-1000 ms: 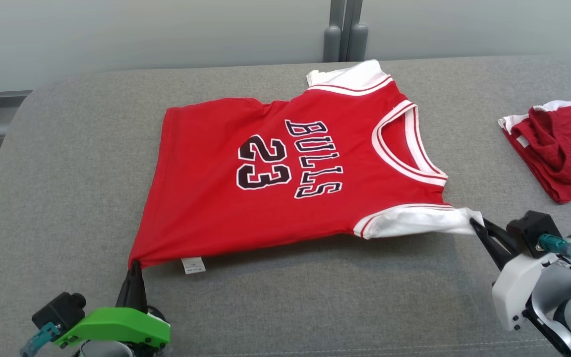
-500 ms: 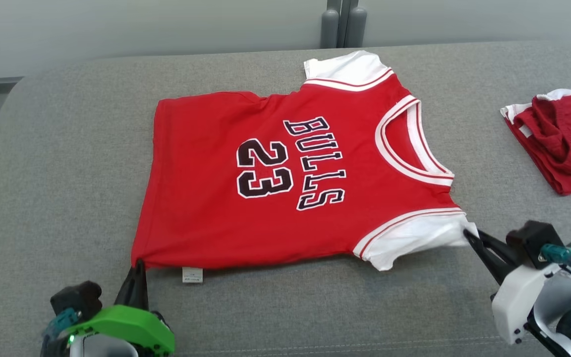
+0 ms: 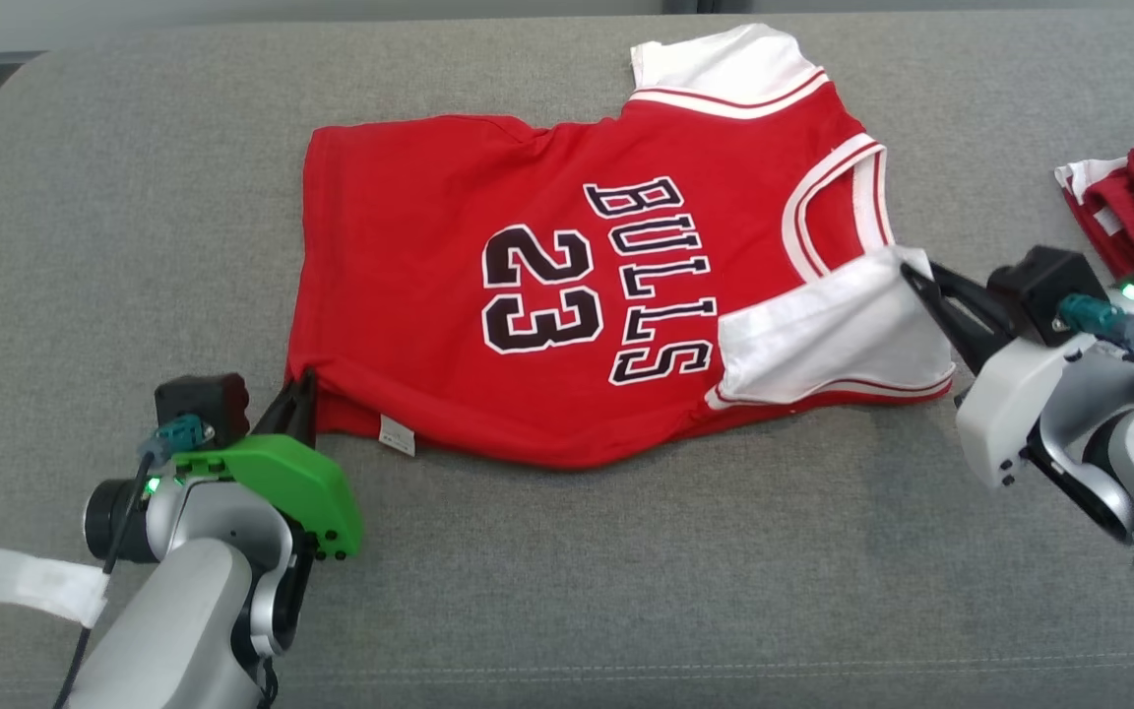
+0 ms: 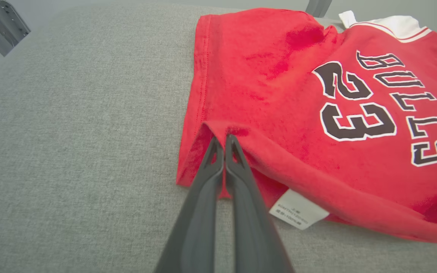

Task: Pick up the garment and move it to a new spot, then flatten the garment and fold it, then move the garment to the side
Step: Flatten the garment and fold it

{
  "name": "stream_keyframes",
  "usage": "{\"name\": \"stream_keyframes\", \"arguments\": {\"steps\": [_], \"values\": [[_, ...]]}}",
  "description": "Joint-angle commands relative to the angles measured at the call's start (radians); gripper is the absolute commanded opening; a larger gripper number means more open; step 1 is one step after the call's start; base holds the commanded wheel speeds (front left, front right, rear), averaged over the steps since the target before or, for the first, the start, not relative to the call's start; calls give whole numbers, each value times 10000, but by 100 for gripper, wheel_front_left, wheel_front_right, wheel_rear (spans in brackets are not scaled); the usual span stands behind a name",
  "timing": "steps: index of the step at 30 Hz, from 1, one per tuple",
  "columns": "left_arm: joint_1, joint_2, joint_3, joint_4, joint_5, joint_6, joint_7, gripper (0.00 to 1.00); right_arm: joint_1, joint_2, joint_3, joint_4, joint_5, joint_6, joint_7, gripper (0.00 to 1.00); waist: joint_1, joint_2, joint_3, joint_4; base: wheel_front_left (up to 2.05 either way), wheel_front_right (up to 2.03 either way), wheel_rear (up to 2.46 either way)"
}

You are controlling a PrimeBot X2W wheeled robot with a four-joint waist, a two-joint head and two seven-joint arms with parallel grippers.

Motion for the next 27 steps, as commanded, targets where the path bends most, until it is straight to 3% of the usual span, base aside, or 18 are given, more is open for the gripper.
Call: {"name": "stream_keyframes", "arguments": {"steps": [1,19,27], "values": [[-396,43,-43,136,132,-16,142,0,-454,-95,223,294,47,-19,-200,0,0,-1,390,211,0,0,0],[-2719,-270,-271,1625,346,-222,773,0,-3870,149,2149,3473,152,-19,-2136,0,0,-1,1540,568,0,0,0],[-2953,-430,-258,2008,285,-264,485,0,-4396,283,1867,4205,-162,-19,-3319,0,0,-1,1657,666,0,0,0]]}}
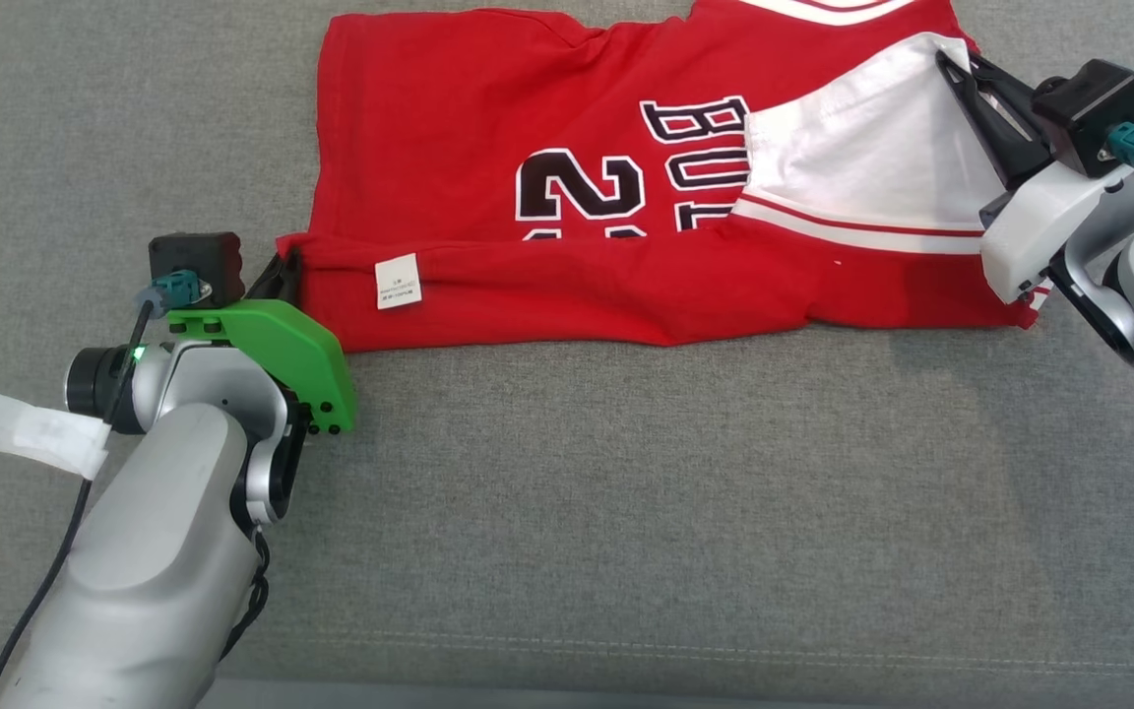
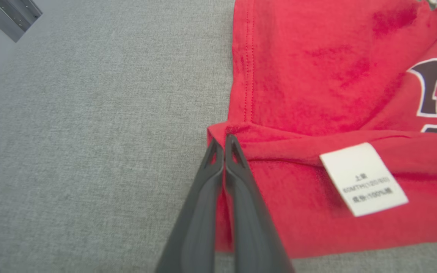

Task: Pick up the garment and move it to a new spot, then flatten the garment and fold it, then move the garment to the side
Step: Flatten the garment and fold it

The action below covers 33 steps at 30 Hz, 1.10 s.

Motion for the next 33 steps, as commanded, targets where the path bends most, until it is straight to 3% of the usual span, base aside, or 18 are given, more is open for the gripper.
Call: {"name": "stream_keyframes", "arguments": {"steps": [1,11,12,13,14,23,33], "values": [[-151,-12,25,79,-56,-76,-92,0,-5,28,-69,126,-71,-19,-150,0,-1,0,-41,29,0,0,0],[-349,-75,-151,447,60,-170,-268,0,-359,286,262,774,57,-19,-370,0,-1,0,-43,142,0,0,0],[-440,-120,-216,560,102,-169,-236,5,-425,383,273,995,69,-19,-425,2,-1,0,-31,170,0,0,0],[-504,-141,-246,581,162,-161,-331,67,-436,451,303,1114,124,-19,-427,84,-1,0,-37,181,0,0,0],[-540,-159,-270,633,172,-172,-369,100,-462,503,361,1214,165,-17,-365,100,-1,0,-47,189,0,0,0],[-134,-84,-287,660,257,-223,-1168,100,-89,868,-644,2095,582,-18,-270,100,-1,0,-511,160,0,0,0],[1570,284,-581,-137,511,174,-2071,100,1917,1210,-2082,1896,734,-19,1211,100,-1,0,-1397,25,0,0,0]]}}
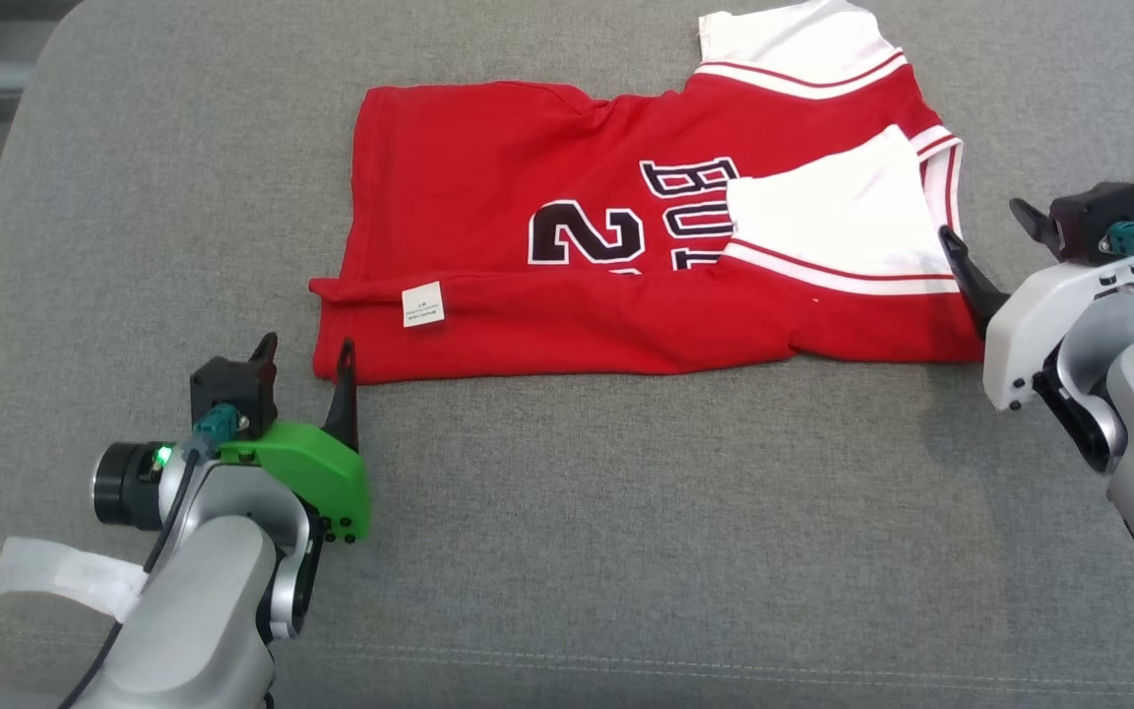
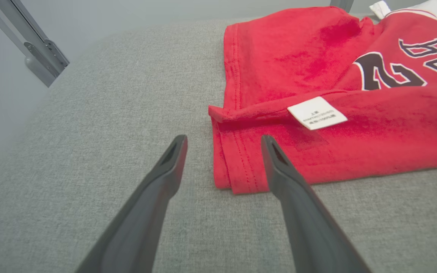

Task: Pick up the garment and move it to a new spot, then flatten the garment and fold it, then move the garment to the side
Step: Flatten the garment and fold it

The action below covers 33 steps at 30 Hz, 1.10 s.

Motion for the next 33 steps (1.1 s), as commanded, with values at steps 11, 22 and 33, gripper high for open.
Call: {"name": "stream_keyframes", "arguments": {"steps": [11,22,33], "values": [[658,54,-393,-93,414,414,-350,100,1963,940,-2075,-887,-1056,-16,1225,100,0,-1,-341,-106,0,0,0],[170,-120,-660,449,577,502,-156,100,2805,1595,-3158,-2047,-1659,-16,2236,100,0,-1,-268,-145,0,0,0],[-303,-148,-789,1050,585,364,19,100,3147,1880,-3536,-2591,-1748,-16,2650,100,0,-1,-37,-222,0,0,0]]}}
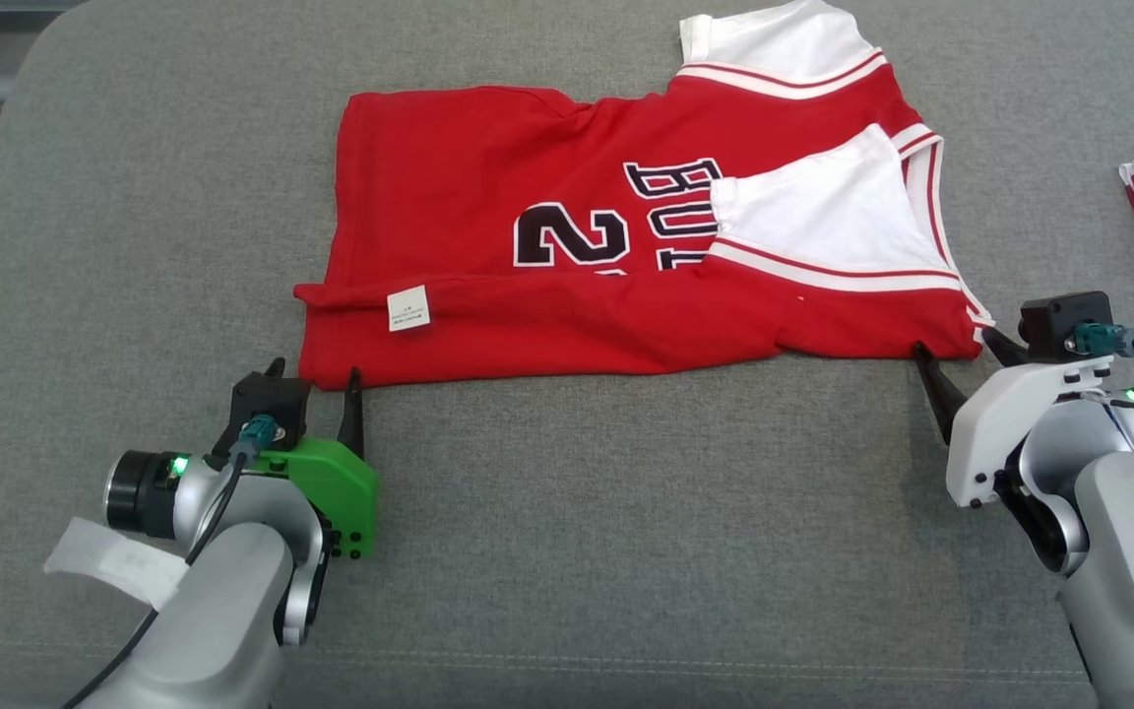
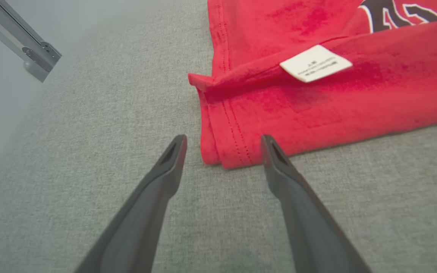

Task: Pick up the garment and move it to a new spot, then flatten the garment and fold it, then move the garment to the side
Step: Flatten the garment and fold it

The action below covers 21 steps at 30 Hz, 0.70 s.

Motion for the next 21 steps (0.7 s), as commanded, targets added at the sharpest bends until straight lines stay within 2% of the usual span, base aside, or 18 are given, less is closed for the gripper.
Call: {"name": "stream_keyframes", "arguments": {"steps": [1,7,9,10,11,12,14,15,16,21], "values": [[-151,2,-10,56,30,-26,1,100,49,7,-33,-33,-41,-16,16,100,0,-1,68,-36,0,0,0],[-486,-72,84,580,-150,-135,80,100,-154,232,-166,73,-102,-16,4,94,0,-1,286,-108,0,0,0],[-563,-121,101,737,-199,-178,89,100,-194,267,-108,111,-122,-16,-37,75,0,-1,330,-114,0,0,0],[-596,-138,106,806,-223,-194,89,66,-205,284,-76,129,-130,-14,-61,52,0,-1,340,-115,0,0,0],[-628,-158,111,867,-247,-228,72,40,-200,299,-29,141,-123,-14,-69,44,0,-1,341,-115,0,0,0],[-625,-182,110,953,-290,-272,85,0,-200,296,11,148,-120,-14,-94,36,0,-1,334,-114,0,0,0],[-570,-241,111,1093,-371,-300,92,0,-163,279,75,194,-117,-14,-138,20,0,-1,266,-118,0,0,0],[-514,-260,117,1159,-426,-335,55,0,-125,262,97,206,-107,-14,-191,6,0,-1,214,-128,0,0,0],[-451,-282,134,1232,-477,-377,13,0,-76,233,124,221,-80,-14,-209,0,0,-1,157,-141,0,0,0],[-140,-386,196,1486,-725,-514,-159,0,182,156,119,277,97,-16,-334,0,0,-1,-276,-196,0,0,0]]}}
